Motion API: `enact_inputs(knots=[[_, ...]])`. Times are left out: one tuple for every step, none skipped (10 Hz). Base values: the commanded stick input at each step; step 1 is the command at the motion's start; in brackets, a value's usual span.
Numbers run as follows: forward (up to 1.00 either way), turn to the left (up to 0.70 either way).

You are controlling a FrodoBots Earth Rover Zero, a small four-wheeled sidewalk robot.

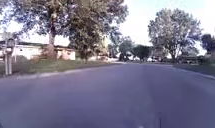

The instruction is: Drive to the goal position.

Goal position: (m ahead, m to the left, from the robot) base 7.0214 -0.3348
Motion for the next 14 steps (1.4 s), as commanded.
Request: enact_inputs(knots=[[1.0,-0.06],[1.0,-0.11],[1.0,-0.1],[1.0,0.0],[1.0,0.0],[1.0,0.0],[1.0,0.0],[1.0,-0.07],[1.0,-0.2],[1.0,-0.32],[1.0,0.0],[1.0,0.0],[1.0,0.0],[1.0,0.0]])
